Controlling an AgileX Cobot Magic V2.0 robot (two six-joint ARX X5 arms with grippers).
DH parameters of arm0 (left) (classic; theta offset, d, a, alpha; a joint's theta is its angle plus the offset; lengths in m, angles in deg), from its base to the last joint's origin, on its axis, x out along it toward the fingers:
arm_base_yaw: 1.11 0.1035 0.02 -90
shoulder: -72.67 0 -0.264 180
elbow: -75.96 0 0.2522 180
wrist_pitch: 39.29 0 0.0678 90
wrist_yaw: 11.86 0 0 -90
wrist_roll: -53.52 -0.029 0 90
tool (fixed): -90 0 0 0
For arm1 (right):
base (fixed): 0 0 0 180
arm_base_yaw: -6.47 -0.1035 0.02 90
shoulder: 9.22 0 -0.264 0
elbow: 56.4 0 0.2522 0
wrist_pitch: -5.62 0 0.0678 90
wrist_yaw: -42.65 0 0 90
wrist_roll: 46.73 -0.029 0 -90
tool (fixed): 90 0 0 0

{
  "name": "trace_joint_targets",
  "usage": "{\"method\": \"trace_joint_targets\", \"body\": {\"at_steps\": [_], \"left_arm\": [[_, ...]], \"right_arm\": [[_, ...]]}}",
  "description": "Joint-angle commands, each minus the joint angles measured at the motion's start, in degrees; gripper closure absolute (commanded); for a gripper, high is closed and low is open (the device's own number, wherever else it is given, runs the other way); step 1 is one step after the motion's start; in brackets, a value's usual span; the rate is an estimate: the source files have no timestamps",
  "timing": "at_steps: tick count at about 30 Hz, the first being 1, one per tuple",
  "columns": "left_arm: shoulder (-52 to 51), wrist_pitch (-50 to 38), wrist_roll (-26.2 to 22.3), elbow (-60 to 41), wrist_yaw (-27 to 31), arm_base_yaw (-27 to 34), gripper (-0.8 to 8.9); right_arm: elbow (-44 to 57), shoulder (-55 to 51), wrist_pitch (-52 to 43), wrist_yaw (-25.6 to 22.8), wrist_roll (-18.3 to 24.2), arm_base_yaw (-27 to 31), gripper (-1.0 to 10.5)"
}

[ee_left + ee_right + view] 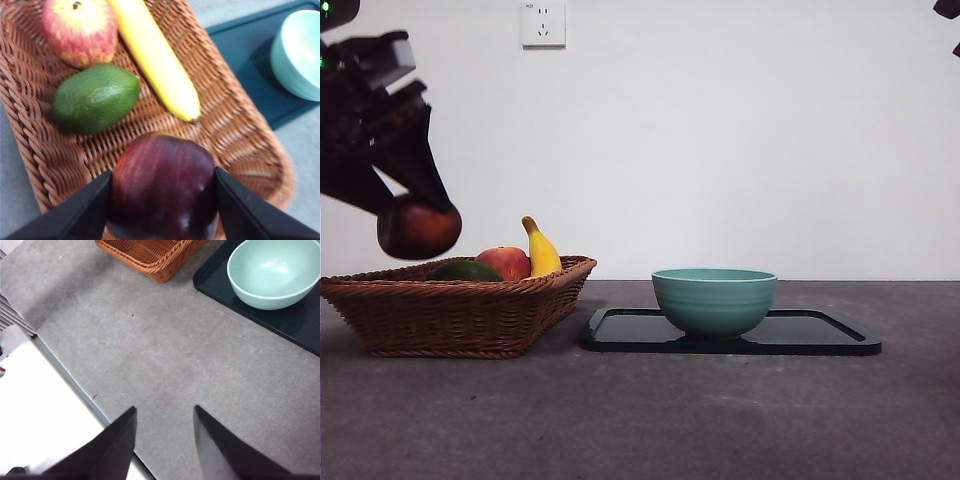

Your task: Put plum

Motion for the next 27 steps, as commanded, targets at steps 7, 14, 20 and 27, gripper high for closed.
{"method": "trace_joint_targets", "body": {"at_steps": [7,14,20,27], "left_arm": [[4.55,-8.90,1.64,-2.23,4.96,-2.27,5.66],[10.29,-12.31,3.06,-2.23,7.69,-4.66,5.66],[11.82,-13.97,3.15,-2.23,8.13,-5.60,5.65],[11.80,-13.09,5.33,-2.21,8.09,-5.84,4.63]], "right_arm": [[-0.26,0.39,-0.55,0.15,0.52,-0.35,7.6],[-0.26,0.37,-0.48,0.17,0.17,-0.35,7.6],[-0.26,0.37,-0.48,0.15,0.17,-0.35,7.6],[-0.26,0.39,-0.55,0.15,0.22,-0.35,7.6]]}}
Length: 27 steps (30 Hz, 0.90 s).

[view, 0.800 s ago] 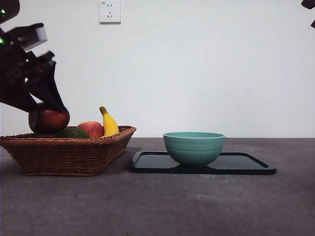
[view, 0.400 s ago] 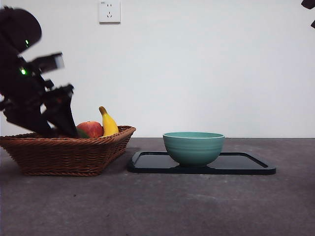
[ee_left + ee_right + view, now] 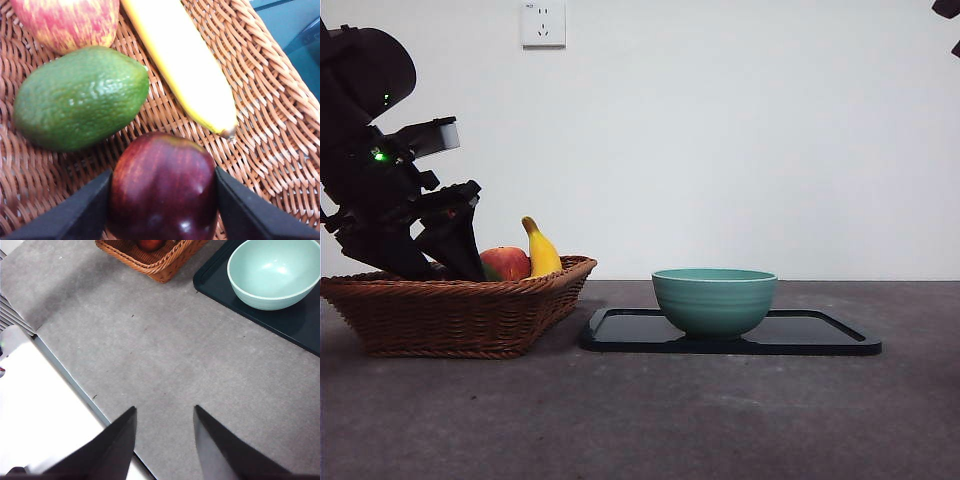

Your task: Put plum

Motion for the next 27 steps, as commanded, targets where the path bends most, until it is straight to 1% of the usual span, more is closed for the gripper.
{"method": "trace_joint_targets", "body": {"at_steps": [1,4,13,18,21,27], "left_arm": [[1.09,0.24,2.40,0.42,0.09,-0.22,4.25],[0.26,0.22,3.41,0.42,0.09,-0.22,3.73],[-7.30,0.44,4.44,0.63,0.11,-0.22,3.73],[-13.46,3.78,4.44,0.63,-0.22,-0.39,3.77],[-17.64,7.56,4.42,0.63,-2.29,-0.59,3.77],[-26.03,14.99,4.94,0.63,-10.49,-0.63,3.77]], "right_arm": [[-0.26,0.39,-0.57,0.13,0.24,-0.35,7.6],[-0.26,0.39,-0.57,0.13,0.24,-0.35,7.6],[-0.26,0.42,-1.84,0.13,0.24,-0.35,7.6],[-0.26,0.42,-2.05,0.09,0.24,-0.35,7.6],[-0.26,0.42,-2.56,-0.24,0.24,-0.35,7.6],[-0.26,0.42,-4.13,-0.26,0.22,-0.35,7.6]]}}
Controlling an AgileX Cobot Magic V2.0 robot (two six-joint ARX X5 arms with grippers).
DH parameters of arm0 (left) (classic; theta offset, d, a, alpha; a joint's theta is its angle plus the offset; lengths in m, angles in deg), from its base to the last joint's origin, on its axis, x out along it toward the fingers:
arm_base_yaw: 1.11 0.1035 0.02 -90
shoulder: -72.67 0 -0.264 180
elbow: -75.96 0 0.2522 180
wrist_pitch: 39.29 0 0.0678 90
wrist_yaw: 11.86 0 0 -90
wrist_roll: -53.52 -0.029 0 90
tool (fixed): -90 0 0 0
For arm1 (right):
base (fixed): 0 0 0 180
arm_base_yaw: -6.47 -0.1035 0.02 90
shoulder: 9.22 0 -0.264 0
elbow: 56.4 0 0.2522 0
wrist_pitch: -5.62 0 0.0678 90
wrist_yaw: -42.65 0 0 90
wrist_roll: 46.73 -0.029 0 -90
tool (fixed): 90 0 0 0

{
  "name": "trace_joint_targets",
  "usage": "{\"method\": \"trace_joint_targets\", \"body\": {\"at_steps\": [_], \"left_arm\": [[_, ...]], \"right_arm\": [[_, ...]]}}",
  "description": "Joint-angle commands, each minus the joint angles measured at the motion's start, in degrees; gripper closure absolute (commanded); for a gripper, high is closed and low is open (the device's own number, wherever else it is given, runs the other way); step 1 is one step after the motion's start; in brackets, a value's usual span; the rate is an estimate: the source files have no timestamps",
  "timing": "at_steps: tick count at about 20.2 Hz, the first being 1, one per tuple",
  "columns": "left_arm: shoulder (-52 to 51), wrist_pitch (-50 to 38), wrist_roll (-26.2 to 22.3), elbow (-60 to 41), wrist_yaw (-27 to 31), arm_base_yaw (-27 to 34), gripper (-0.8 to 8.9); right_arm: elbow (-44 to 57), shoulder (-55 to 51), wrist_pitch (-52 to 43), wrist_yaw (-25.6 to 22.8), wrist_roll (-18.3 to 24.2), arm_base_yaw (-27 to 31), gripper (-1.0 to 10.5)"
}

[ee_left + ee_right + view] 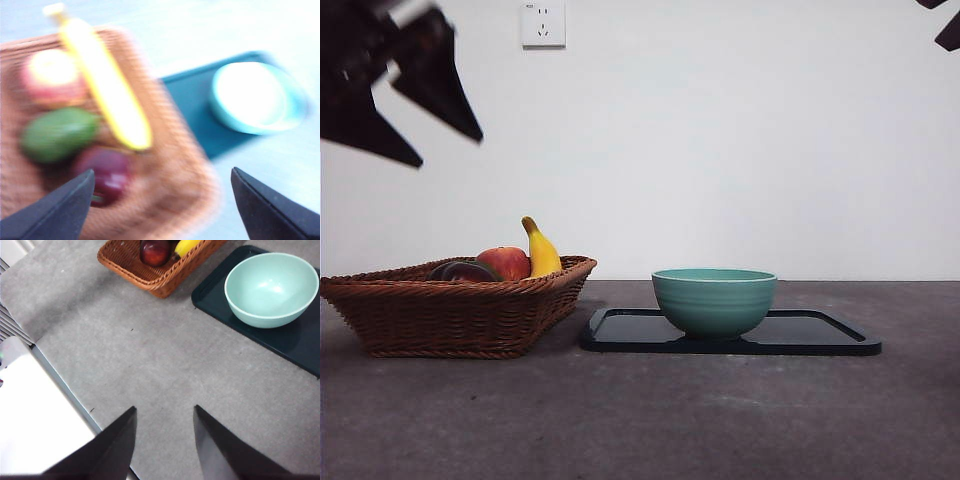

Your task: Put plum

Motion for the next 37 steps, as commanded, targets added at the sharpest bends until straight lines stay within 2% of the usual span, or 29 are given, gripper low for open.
{"method": "trace_joint_targets", "body": {"at_steps": [1,5,13,19,32,34,37], "left_arm": [[-3.19,2.95,0.87,0.66,-3.76,-0.22,3.77],[-8.24,7.82,1.09,0.66,-9.46,-0.22,3.78],[-16.28,19.28,0.94,0.66,-16.48,-0.22,3.78],[-18.69,22.64,0.50,0.66,-16.90,-0.22,3.78],[-18.71,22.88,-0.11,0.66,-16.90,-0.22,3.78],[-18.71,22.88,-0.13,0.66,-16.90,-0.22,3.78],[-18.71,22.86,-0.13,0.66,-16.90,-0.22,3.78]], "right_arm": [[-0.26,0.37,-1.09,-0.09,0.20,-0.35,7.6],[-0.26,0.39,-1.57,-0.09,0.22,-0.35,7.6],[-0.26,0.39,-1.57,-0.11,0.09,-0.35,7.6],[-0.26,0.39,-1.55,-0.11,-0.90,-0.35,7.6],[-0.26,0.39,-1.73,-0.17,-2.49,-0.33,7.6],[-0.26,0.39,-2.36,-1.29,-3.50,-0.33,7.6],[-0.28,0.50,-4.96,-4.94,-7.28,-0.28,7.6]]}}
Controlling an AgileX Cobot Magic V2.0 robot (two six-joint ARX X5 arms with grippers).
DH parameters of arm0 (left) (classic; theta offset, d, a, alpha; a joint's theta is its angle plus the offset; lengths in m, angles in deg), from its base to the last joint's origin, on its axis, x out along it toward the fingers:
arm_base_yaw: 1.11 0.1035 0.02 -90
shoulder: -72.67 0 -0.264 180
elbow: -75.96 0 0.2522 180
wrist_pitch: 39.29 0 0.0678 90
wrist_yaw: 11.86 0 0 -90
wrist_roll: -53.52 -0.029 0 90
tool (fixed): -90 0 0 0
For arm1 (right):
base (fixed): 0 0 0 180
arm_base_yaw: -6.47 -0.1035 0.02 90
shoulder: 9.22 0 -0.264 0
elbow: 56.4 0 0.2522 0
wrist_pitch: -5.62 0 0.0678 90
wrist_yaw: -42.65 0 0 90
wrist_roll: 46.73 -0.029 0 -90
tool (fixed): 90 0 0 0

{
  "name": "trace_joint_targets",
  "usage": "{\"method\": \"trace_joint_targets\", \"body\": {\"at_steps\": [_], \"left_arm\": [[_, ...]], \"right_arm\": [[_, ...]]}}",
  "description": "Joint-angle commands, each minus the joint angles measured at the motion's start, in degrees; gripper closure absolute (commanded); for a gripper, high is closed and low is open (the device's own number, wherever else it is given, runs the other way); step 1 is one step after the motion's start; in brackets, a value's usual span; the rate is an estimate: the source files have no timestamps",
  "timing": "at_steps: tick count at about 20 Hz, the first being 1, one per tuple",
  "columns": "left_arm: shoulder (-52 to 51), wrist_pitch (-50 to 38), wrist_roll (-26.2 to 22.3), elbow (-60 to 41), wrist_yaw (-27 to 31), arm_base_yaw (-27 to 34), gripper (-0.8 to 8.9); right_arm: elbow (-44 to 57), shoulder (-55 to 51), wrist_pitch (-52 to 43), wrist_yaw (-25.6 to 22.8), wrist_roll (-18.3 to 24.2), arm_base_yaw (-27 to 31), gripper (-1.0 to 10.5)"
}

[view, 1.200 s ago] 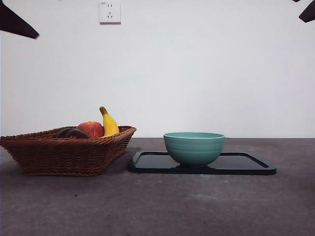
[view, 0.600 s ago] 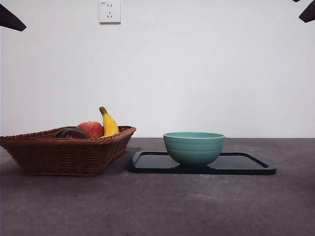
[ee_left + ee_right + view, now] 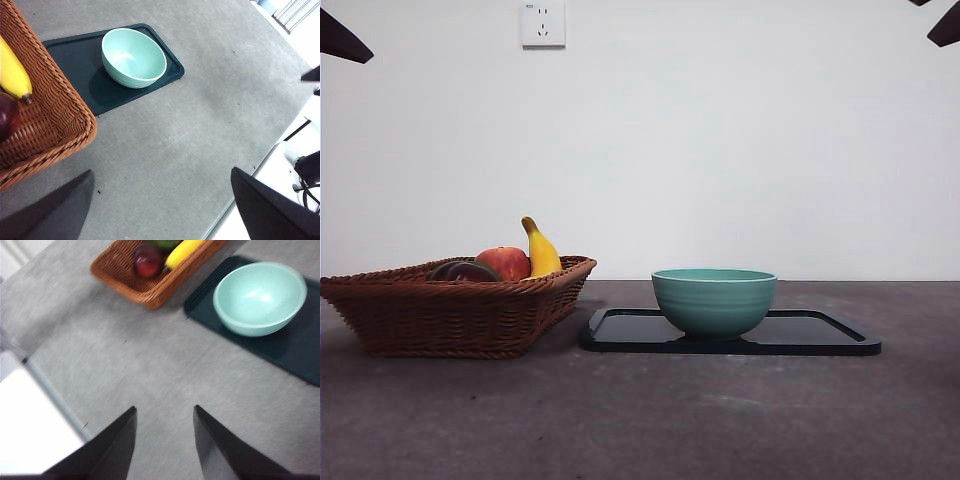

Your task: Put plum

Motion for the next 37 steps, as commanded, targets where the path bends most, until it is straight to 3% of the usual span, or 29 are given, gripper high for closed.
{"method": "trace_joint_targets", "body": {"at_steps": [1,6,9,15,22,34,37], "left_arm": [[0.31,-0.28,-1.14,0.66,-0.35,-0.17,3.78],[0.31,-0.31,-1.14,0.66,-0.35,-0.17,3.78],[0.31,-0.28,-1.14,0.66,-0.35,-0.17,3.78],[0.31,-0.28,-1.11,0.66,-0.35,-0.17,3.78],[0.31,-0.28,-1.14,0.66,-0.35,-0.17,3.78],[0.31,-0.24,-1.11,0.66,-0.35,-0.17,3.78],[0.31,-0.22,-1.11,0.66,-0.33,-0.17,3.78]], "right_arm": [[-0.33,0.74,-3.43,-2.62,-5.25,-0.26,7.5],[-2.03,4.31,-8.85,-4.79,-10.95,1.01,7.3],[-6.36,10.95,-8.74,-6.03,-11.10,3.48,7.1],[-20.24,32.59,-7.80,-5.62,-7.58,9.11,6.5],[-30.91,53.55,-6.60,-5.64,-4.50,10.12,6.5],[-32.02,68.67,-12.66,-5.90,-3.28,8.92,6.6],[-32.00,70.58,-13.00,-7.69,-3.23,8.28,7.3]]}}
